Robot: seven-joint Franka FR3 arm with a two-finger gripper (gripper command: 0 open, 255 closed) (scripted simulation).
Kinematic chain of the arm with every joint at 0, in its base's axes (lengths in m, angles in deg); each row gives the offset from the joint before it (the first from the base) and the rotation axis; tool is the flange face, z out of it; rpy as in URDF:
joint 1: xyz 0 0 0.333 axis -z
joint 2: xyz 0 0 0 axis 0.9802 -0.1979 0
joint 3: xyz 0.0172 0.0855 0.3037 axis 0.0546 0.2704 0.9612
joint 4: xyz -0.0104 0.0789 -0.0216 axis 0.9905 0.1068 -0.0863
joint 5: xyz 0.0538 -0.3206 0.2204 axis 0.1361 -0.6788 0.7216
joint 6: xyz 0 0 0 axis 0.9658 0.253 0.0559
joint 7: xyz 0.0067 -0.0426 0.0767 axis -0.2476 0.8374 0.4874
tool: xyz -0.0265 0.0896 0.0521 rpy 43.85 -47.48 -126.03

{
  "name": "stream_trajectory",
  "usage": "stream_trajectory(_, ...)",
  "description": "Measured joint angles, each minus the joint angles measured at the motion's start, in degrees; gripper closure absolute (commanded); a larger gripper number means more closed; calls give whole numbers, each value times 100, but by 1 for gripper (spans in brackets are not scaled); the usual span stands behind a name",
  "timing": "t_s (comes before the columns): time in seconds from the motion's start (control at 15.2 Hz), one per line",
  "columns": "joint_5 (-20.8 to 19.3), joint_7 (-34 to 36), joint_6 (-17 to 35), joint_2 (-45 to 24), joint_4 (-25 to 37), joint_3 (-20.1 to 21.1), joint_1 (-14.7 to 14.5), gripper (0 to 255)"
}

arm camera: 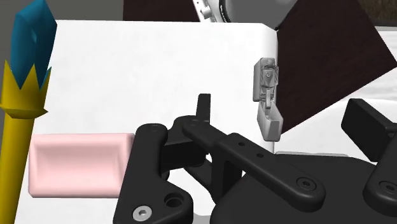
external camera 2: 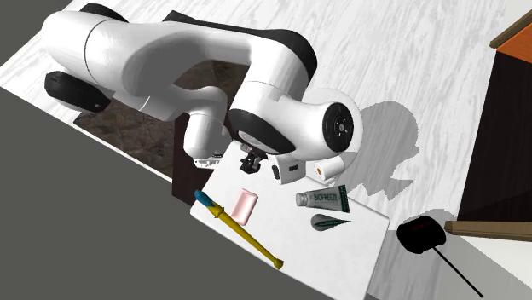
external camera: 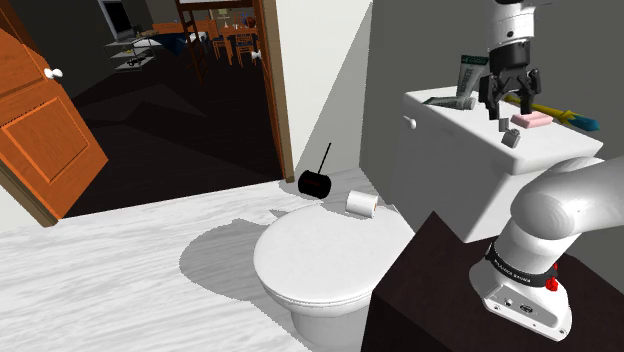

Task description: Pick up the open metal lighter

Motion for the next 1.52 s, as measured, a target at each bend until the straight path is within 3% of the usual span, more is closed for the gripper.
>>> stream_trajectory(0.26,-22,22,266,65,-338,-28,19,0)
stream_trajectory(0.33,-24,26,292,75,-374,-29,21,255)
stream_trajectory(0.99,-30,23,320,76,-400,-35,22,255)
stream_trajectory(1.52,30,7,-163,-60,219,23,-10,255)
